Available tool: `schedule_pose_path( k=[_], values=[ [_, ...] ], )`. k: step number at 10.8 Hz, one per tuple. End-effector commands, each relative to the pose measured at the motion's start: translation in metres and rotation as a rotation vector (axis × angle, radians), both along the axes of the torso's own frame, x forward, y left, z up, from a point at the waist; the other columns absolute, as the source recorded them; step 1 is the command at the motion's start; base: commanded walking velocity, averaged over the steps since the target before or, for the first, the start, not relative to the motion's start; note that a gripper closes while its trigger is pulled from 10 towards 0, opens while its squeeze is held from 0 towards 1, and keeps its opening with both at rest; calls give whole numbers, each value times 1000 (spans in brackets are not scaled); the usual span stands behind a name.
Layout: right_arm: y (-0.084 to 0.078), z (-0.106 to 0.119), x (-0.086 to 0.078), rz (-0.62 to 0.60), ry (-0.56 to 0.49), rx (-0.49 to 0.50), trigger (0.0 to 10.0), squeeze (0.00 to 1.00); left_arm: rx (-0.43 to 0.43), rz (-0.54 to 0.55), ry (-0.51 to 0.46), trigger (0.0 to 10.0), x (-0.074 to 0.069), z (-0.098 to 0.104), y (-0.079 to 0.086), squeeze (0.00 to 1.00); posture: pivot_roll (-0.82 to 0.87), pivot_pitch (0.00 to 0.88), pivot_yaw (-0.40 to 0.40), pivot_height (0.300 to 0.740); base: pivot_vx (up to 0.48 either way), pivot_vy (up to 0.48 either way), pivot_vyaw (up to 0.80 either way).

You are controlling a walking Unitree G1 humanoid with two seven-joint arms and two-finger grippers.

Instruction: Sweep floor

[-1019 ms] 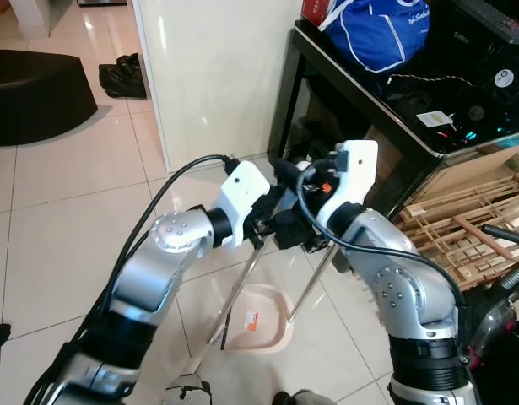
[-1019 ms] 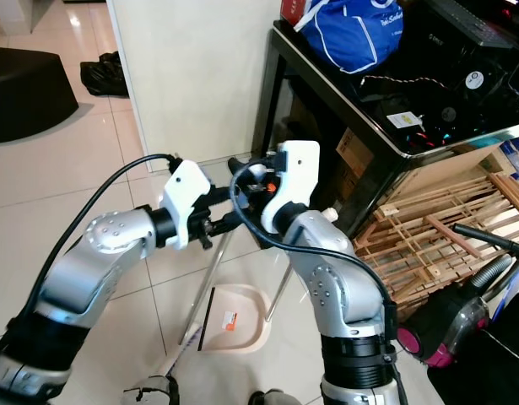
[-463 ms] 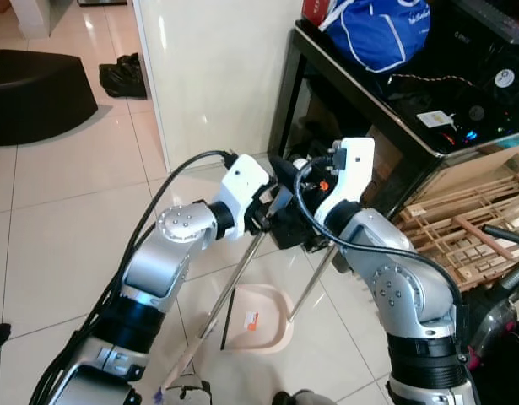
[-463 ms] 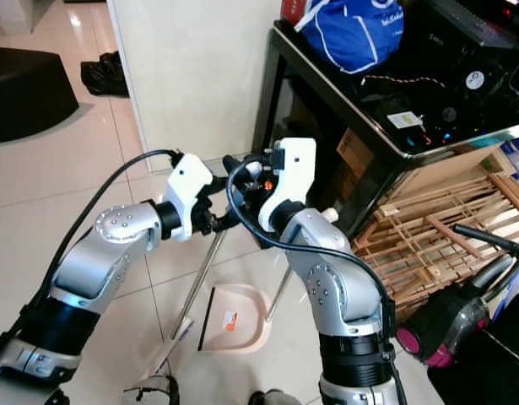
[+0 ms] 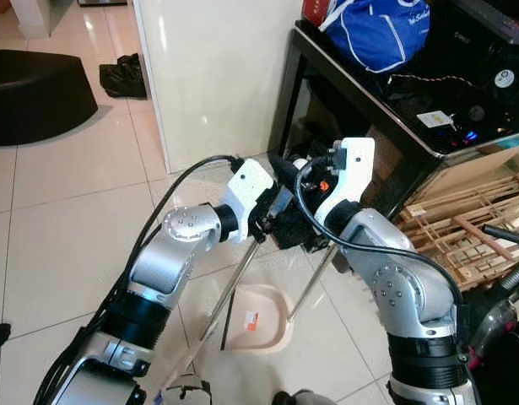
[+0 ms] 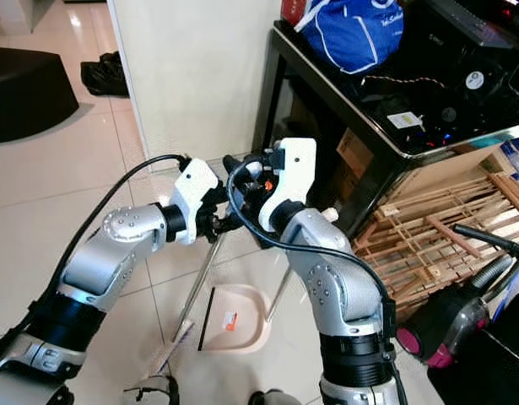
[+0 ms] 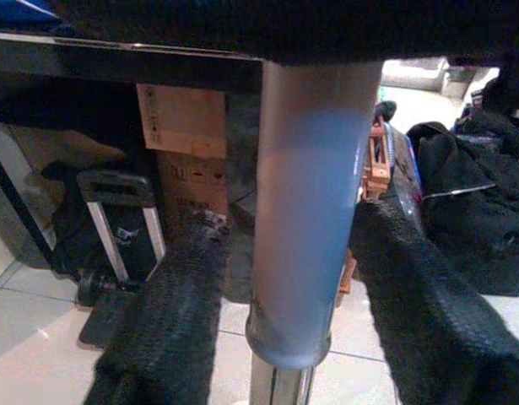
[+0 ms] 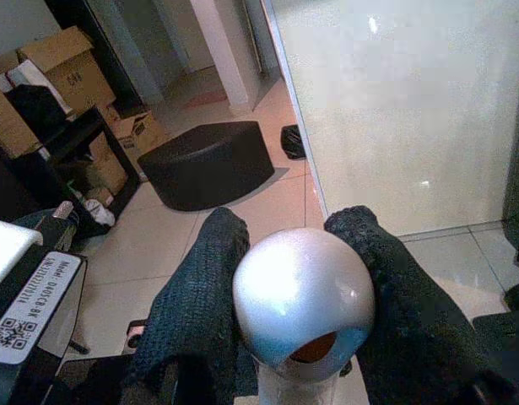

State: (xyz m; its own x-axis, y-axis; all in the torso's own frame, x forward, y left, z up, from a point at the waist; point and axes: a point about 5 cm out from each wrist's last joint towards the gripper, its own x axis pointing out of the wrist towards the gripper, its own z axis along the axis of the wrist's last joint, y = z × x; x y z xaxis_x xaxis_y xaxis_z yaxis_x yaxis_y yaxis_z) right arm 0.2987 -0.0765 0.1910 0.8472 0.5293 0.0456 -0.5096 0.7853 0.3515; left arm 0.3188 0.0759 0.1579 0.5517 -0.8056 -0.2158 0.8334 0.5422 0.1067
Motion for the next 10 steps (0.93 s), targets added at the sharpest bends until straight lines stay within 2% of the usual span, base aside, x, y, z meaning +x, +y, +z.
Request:
schedule_pose_path(
  k=[1, 10],
  values=[
    [0, 9, -1, 6, -28, 14, 0, 0, 5, -42, -10, 0, 0, 4, -7, 0, 142, 75, -108, 740, 0, 0, 0],
    [2, 11, -1, 9, -44, 7, 0, 0, 24, -46, -8, 0, 5, 7, -2, 0, 145, 78, -101, 740, 0, 0, 0]
  ],
)
